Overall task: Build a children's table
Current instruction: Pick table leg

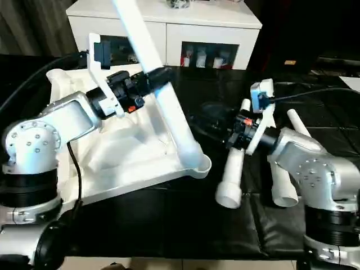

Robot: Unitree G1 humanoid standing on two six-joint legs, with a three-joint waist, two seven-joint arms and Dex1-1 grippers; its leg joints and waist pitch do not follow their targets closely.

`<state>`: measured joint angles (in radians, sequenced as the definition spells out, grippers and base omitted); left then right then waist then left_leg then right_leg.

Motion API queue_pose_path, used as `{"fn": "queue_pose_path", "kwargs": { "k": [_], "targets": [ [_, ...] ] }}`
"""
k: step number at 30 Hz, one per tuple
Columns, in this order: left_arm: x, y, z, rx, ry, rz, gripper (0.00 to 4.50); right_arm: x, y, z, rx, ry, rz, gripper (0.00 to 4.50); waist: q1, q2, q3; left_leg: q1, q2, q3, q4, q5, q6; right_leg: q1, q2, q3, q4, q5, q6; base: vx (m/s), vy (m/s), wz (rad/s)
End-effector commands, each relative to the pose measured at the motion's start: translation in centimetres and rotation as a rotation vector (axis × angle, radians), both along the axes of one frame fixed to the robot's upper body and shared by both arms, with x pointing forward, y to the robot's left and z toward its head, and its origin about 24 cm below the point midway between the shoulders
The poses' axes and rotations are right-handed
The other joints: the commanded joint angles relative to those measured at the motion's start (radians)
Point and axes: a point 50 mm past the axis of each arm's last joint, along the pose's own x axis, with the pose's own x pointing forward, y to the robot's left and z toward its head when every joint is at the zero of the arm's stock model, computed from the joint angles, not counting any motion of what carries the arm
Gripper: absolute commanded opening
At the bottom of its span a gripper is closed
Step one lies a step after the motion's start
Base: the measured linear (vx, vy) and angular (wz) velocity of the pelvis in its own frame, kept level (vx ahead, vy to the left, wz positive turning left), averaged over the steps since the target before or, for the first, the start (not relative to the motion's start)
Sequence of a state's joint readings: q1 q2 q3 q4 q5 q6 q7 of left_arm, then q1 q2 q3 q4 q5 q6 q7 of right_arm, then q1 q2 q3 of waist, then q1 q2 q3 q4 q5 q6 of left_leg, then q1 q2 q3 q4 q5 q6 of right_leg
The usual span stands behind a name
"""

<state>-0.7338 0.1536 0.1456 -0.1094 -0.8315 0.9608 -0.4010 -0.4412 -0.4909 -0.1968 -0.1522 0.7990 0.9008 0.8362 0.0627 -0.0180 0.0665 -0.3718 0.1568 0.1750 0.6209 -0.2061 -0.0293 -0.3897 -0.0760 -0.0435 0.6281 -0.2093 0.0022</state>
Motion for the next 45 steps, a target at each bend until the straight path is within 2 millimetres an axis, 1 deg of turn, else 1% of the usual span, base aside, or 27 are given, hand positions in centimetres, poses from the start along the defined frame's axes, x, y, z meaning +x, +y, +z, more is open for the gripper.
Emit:
{"fn": "queue_pose_path", "kwargs": {
  "k": [1, 4, 6, 8, 11, 12, 13, 14, 15, 16, 17, 20, 21, 22, 24, 27, 29, 30, 31, 33, 34, 35, 36, 40, 41, 43, 45],
  "targets": [
    [-0.8, -0.4, 0.4, 0.012, -0.061, -0.080, 1.82, -0.3, 0.1, 0.6, -0.014, -0.003, 0.039, 4.06, 0.007, -0.013, -0.073, 0.012, 0.062, -0.018, -0.068, -0.013, 0.058, 0.052, -0.067, 0.044, -0.063, -0.047, -0.268, 0.000, 0.000, 0.00],
    [-1.3, -0.5, 0.7, 0.006, -0.149, -0.175, 1.82, -0.6, 0.5, 0.5, -0.007, 0.022, 0.081, 4.06, 0.009, -0.014, -0.072, 0.012, 0.061, -0.017, -0.070, -0.014, 0.056, 0.052, -0.067, 0.044, -0.065, -0.060, -0.259, 0.000, 0.000, 0.00],
    [-2.0, -0.5, 1.1, -0.021, -0.216, -0.275, 1.82, -1.0, 0.9, 0.4, -0.003, 0.037, 0.125, 4.06, 0.009, -0.013, -0.074, 0.012, 0.062, -0.017, -0.070, -0.003, 0.051, 0.052, -0.067, 0.044, -0.061, -0.037, -0.262, 0.000, 0.000, 0.00],
    [-2.1, -0.5, 1.2, -0.032, -0.219, -0.293, 1.82, -1.1, 1.1, 0.4, 0.002, 0.043, 0.138, 4.06, 0.009, -0.011, -0.074, 0.012, 0.063, -0.017, -0.069, -0.006, 0.050, 0.052, -0.068, 0.044, -0.059, -0.022, -0.269, 0.000, 0.000, 0.00],
    [-1.6, -0.8, 1.3, -0.026, -0.226, -0.295, 1.81, -2.0, 1.9, 0.1, 0.008, 0.062, 0.214, 4.06, 0.010, -0.011, -0.072, 0.013, 0.063, -0.016, -0.070, -0.024, 0.041, 0.052, -0.069, 0.045, -0.061, -0.039, -0.272, 0.000, 0.000, 0.00],
    [-1.4, -0.8, 1.3, -0.022, -0.227, -0.291, 1.81, -2.2, 2.1, 0.0, 0.007, 0.068, 0.231, 4.06, 0.012, -0.005, -0.070, 0.014, 0.062, -0.016, -0.071, -0.039, 0.038, 0.052, -0.068, 0.046, -0.066, -0.052, -0.268, 0.000, 0.000, 0.00],
    [-1.3, -0.9, 1.3, -0.022, -0.229, -0.295, 1.81, -2.5, 2.3, -0.2, -0.002, 0.078, 0.249, 4.06, 0.013, -0.008, -0.072, 0.014, 0.064, -0.018, -0.071, -0.040, 0.033, 0.054, -0.068, 0.046, -0.062, -0.048, -0.266, 0.000, 0.000, 0.00],
    [-1.3, -0.9, 1.3, -0.025, -0.231, -0.301, 1.81, -2.7, 2.4, -0.5, -0.014, 0.087, 0.260, 4.06, 0.015, -0.004, -0.072, 0.015, 0.065, -0.018, -0.072, -0.045, 0.025, 0.052, -0.070, 0.046, -0.064, -0.052, -0.265, 0.000, 0.000, 0.00],
    [-1.3, -0.9, 1.3, -0.027, -0.233, -0.307, 1.81, -2.7, 2.5, -0.7, -0.028, 0.094, 0.261, 4.06, 0.018, -0.006, -0.072, 0.015, 0.064, -0.018, -0.073, -0.052, 0.015, 0.053, -0.069, 0.046, -0.063, -0.061, -0.262, 0.000, 0.000, 0.00],
    [-1.3, -0.9, 1.3, -0.028, -0.234, -0.310, 1.81, -2.7, 2.6, -0.8, -0.035, 0.097, 0.262, 3.89, 0.019, -0.003, -0.072, 0.015, 0.064, -0.018, -0.073, -0.051, 0.011, 0.053, -0.070, 0.047, -0.063, -0.061, -0.261, 0.000, 0.000, 0.00],
    [-1.4, -1.0, 1.3, -0.030, -0.237, -0.320, 1.81, -2.8, 2.6, -1.0, -0.052, 0.104, 0.263, 3.89, 0.021, -0.002, -0.072, 0.017, 0.064, -0.018, -0.073, -0.052, 0.006, 0.051, -0.069, 0.046, -0.064, -0.063, -0.258, 0.000, 0.000, 0.00],
    [-1.4, -1.1, 1.2, -0.027, -0.245, -0.338, 1.81, -2.8, 2.7, -1.3, -0.069, 0.109, 0.258, 3.52, 0.024, -0.005, -0.073, 0.015, 0.064, -0.018, -0.072, -0.041, 0.003, 0.053, -0.069, 0.047, -0.061, -0.044, -0.260, 0.000, 0.000, 0.00],
    [-1.5, -1.2, 1.1, -0.025, -0.247, -0.345, 1.81, -2.8, 2.7, -1.3, -0.069, 0.110, 0.255, 3.52, 0.025, -0.002, -0.073, 0.015, 0.064, -0.019, -0.072, -0.039, 0.004, 0.053, -0.070, 0.047, -0.060, -0.040, -0.262, 0.000, 0.000, 0.00],
    [-1.6, -1.3, 1.1, -0.023, -0.249, -0.351, 1.81, -2.8, 2.7, -1.3, -0.068, 0.111, 0.251, 3.35, 0.024, -0.003, -0.073, 0.015, 0.063, -0.018, -0.072, -0.041, 0.005, 0.053, -0.069, 0.047, -0.060, -0.035, -0.264, 0.000, 0.000, 0.00],
    [-1.6, -1.3, 1.1, -0.022, -0.251, -0.356, 1.81, -2.8, 2.7, -1.3, -0.067, 0.112, 0.251, 3.35, 0.025, -0.004, -0.073, 0.014, 0.064, -0.019, -0.072, -0.045, 0.005, 0.054, -0.070, 0.047, -0.060, -0.041, -0.265, 0.000, 0.000, 0.00],
    [-1.5, -1.3, 1.0, -0.021, -0.252, -0.355, 1.81, -2.9, 2.9, -1.6, -0.082, 0.110, 0.251, 2.95, 0.025, -0.003, -0.073, 0.015, 0.064, -0.019, -0.073, -0.047, 0.003, 0.054, -0.070, 0.046, -0.060, -0.042, -0.266, 0.000, 0.000, 0.00],
    [-1.5, -1.2, 1.0, -0.020, -0.252, -0.354, 1.81, -2.9, 3.0, -1.6, -0.087, 0.109, 0.250, 2.79, 0.025, -0.004, -0.073, 0.015, 0.064, -0.019, -0.073, -0.046, 0.001, 0.054, -0.070, 0.046, -0.060, -0.043, -0.265, 0.000, 0.000, 0.00],
    [-1.5, -1.2, 1.0, -0.020, -0.252, -0.355, 1.81, -2.9, 3.0, -1.7, -0.090, 0.109, 0.249, 2.79, 0.025, -0.004, -0.074, 0.014, 0.064, -0.019, -0.072, -0.044, 0.002, 0.055, -0.070, 0.046, -0.060, -0.040, -0.265, 0.000, 0.000, 0.00],
    [-1.5, -1.2, 1.0, -0.020, -0.252, -0.355, 1.81, -2.9, 3.0, -1.7, -0.090, 0.109, 0.249, 2.59, 0.025, -0.004, -0.073, 0.015, 0.065, -0.019, -0.073, -0.045, 0.002, 0.054, -0.070, 0.046, -0.059, -0.039, -0.266, 0.000, 0.000, 0.00],
    [-1.5, -1.2, 1.0, -0.019, -0.253, -0.356, 1.81, -2.9, 3.1, -1.9, -0.103, 0.107, 0.248, 2.52, 0.025, -0.004, -0.073, 0.015, 0.065, -0.019, -0.072, -0.046, 0.003, 0.054, -0.070, 0.046, -0.059, -0.038, -0.266, 0.000, 0.000, 0.00],
    [-1.5, -1.2, 1.0, -0.019, -0.253, -0.356, 1.81, -2.9, 3.1, -1.9, -0.103, 0.107, 0.248, 2.37, 0.025, -0.004, -0.073, 0.015, 0.065, -0.019, -0.072, -0.045, 0.004, 0.055, -0.070, 0.046, -0.059, -0.036, -0.266, 0.000, 0.000, 0.00],
    [-1.5, -1.2, 1.0, -0.019, -0.253, -0.356, 1.81, -2.9, 3.1, -1.9, -0.103, 0.107, 0.248, 2.37, 0.024, -0.005, -0.073, 0.014, 0.064, -0.019, -0.073, -0.046, 0.005, 0.055, -0.070, 0.046, -0.059, -0.037, -0.266, 0.000, 0.000, 0.00],
    [-1.5, -1.2, 1.0, -0.019, -0.254, -0.356, 1.81, -2.9, 3.1, -1.9, -0.109, 0.105, 0.244, 2.24, 0.024, -0.005, -0.073, 0.015, 0.065, -0.019, -0.073, -0.047, 0.005, 0.054, -0.070, 0.046, -0.059, -0.040, -0.266, 0.000, 0.000, 0.00],
    [-1.2, -1.1, 0.7, 0.004, -0.241, -0.311, 1.81, -2.3, 3.3, -2.2, -0.137, 0.078, 0.188, 2.14, 0.024, -0.004, -0.073, 0.014, 0.064, -0.019, -0.072, -0.046, 0.002, 0.053, -0.070, 0.047, -0.060, -0.044, -0.261, 0.000, 0.000, 0.00],
    [-0.9, -1.1, 0.5, 0.015, -0.220, -0.282, 2.51, -2.1, 3.3, -2.2, -0.143, 0.062, 0.160, 2.09, 0.023, -0.005, -0.073, 0.015, 0.064, -0.019, -0.072, -0.047, 0.001, 0.053, -0.069, 0.047, -0.060, -0.045, -0.258, 0.000, 0.000, 0.00],
    [-0.4, -1.0, 0.3, 0.018, -0.177, -0.243, 2.51, -1.7, 3.3, -2.2, -0.154, 0.042, 0.125, 2.07, 0.023, -0.005, -0.074, 0.015, 0.063, -0.019, -0.072, -0.049, -0.002, 0.054, -0.069, 0.047, -0.060, -0.043, -0.259, 0.000, 0.000, 0.00],
    [-0.2, -1.0, 0.2, 0.021, -0.159, -0.223, 2.72, -1.0, 3.3, -2.1, -0.165, 0.016, 0.057, 1.99, 0.022, -0.006, -0.074, 0.014, 0.063, -0.019, -0.072, -0.049, -0.004, 0.054, -0.070, 0.047, -0.060, -0.049, -0.255, 0.000, 0.000, 0.00]
  ]
}}
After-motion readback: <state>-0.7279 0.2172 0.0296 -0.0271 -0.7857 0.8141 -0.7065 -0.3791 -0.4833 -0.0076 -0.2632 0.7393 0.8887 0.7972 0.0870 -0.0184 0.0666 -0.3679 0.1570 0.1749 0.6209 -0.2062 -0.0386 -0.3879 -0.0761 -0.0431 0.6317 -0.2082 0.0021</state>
